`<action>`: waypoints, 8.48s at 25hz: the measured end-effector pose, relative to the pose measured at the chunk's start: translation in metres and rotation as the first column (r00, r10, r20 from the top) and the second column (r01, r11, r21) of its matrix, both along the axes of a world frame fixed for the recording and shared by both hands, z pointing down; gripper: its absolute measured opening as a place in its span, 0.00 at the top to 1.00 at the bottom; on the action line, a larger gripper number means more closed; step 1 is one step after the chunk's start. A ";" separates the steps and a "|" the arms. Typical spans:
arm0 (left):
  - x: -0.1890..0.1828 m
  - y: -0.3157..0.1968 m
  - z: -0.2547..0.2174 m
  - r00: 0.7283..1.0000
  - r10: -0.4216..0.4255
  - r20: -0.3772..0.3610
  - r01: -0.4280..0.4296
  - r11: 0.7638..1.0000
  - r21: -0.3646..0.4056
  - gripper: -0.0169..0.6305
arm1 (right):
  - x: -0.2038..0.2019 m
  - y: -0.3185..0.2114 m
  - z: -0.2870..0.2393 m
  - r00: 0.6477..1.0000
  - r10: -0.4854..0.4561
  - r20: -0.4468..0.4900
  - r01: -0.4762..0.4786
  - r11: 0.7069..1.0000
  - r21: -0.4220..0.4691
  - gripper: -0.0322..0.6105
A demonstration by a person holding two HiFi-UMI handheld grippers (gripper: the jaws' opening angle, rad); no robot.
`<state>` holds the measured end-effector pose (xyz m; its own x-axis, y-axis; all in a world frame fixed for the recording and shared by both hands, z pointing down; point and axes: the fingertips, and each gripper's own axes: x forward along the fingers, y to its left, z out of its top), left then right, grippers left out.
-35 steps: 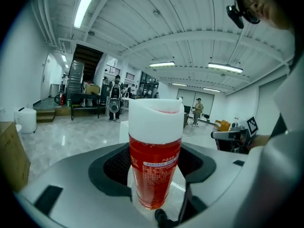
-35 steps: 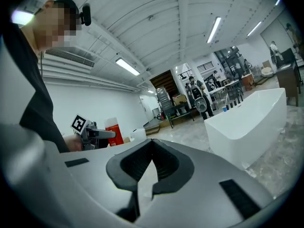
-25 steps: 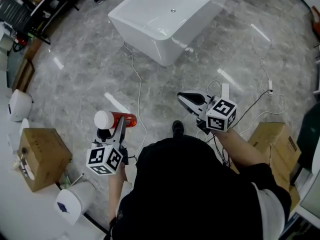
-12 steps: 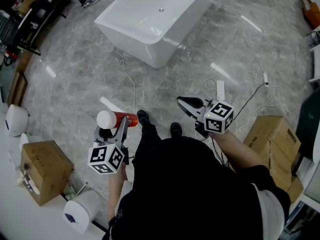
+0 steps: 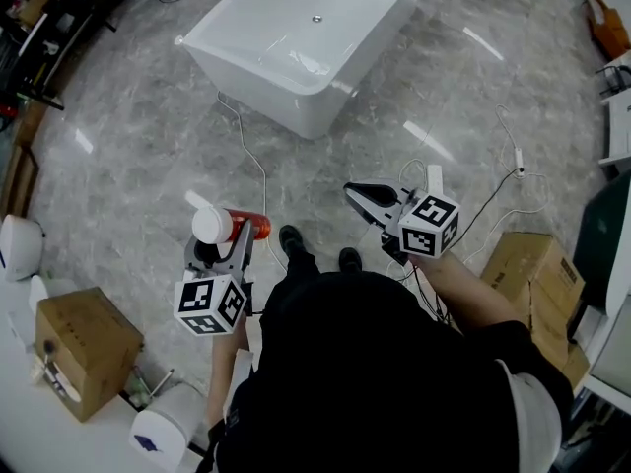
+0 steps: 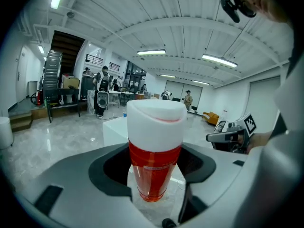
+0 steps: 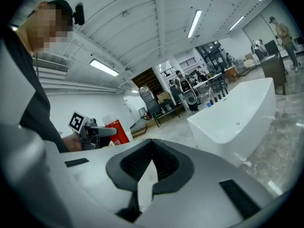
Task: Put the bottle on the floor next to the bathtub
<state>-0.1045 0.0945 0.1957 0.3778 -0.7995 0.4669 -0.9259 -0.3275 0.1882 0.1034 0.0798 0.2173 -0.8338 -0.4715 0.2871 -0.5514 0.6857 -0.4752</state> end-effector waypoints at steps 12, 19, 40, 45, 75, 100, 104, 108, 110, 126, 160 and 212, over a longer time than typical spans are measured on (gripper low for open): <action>-0.097 -0.106 0.024 0.998 0.049 -0.025 -0.049 0.999 -0.013 0.51 | -0.122 -0.101 -0.006 0.997 -0.033 -0.066 0.035 0.999 0.024 0.91; -0.110 -0.153 0.052 0.995 0.099 -0.005 -0.099 0.993 -0.063 0.51 | -0.134 -0.122 0.024 0.989 -0.060 -0.132 0.056 0.998 -0.035 0.91; -0.058 -0.265 0.196 0.994 0.098 0.051 -0.089 0.983 -0.162 0.51 | -0.130 -0.258 0.181 0.975 -0.158 -0.158 0.146 0.986 -0.084 0.91; -0.074 -0.279 0.251 0.995 0.083 0.048 -0.071 0.976 -0.206 0.51 | -0.146 -0.271 0.239 0.968 -0.193 -0.161 0.173 0.976 -0.130 0.91; -0.044 -0.355 0.555 0.976 0.208 0.072 -0.176 0.934 -0.311 0.51 | -0.126 -0.340 0.518 0.957 -0.128 -0.259 0.081 0.980 -0.183 0.91; -0.037 -0.390 0.758 0.917 0.378 0.126 -0.331 0.899 -0.287 0.51 | -0.188 -0.381 0.616 0.934 -0.242 -0.263 0.284 0.949 0.135 0.91; -0.030 -0.401 0.808 0.878 0.447 0.170 -0.396 0.879 -0.267 0.51 | -0.187 -0.391 0.609 0.926 -0.281 -0.254 0.342 0.908 0.243 0.91; -0.016 -0.399 0.833 0.880 0.441 0.179 -0.398 0.888 -0.231 0.51 | -0.157 -0.366 0.602 0.906 -0.311 -0.287 0.386 0.885 0.259 0.91; -0.011 -0.395 0.849 0.879 0.445 0.171 -0.401 0.884 -0.240 0.51 | -0.146 -0.354 0.603 0.889 -0.332 -0.316 0.419 0.869 0.263 0.91; -0.017 -0.428 0.907 0.858 0.454 0.240 -0.377 0.875 -0.305 0.51 | -0.145 -0.322 0.580 0.858 -0.407 -0.314 0.482 0.850 0.213 0.91; -0.060 -0.411 0.778 0.883 0.464 0.069 -0.464 0.886 -0.010 0.54 | -0.142 -0.313 0.595 0.816 -0.444 -0.372 0.533 0.826 0.184 0.91; -0.146 -0.208 0.028 1.000 0.018 -0.008 -0.017 0.986 0.165 0.94 | -0.242 -0.184 0.044 0.930 -0.282 -0.235 0.303 0.951 0.061 0.91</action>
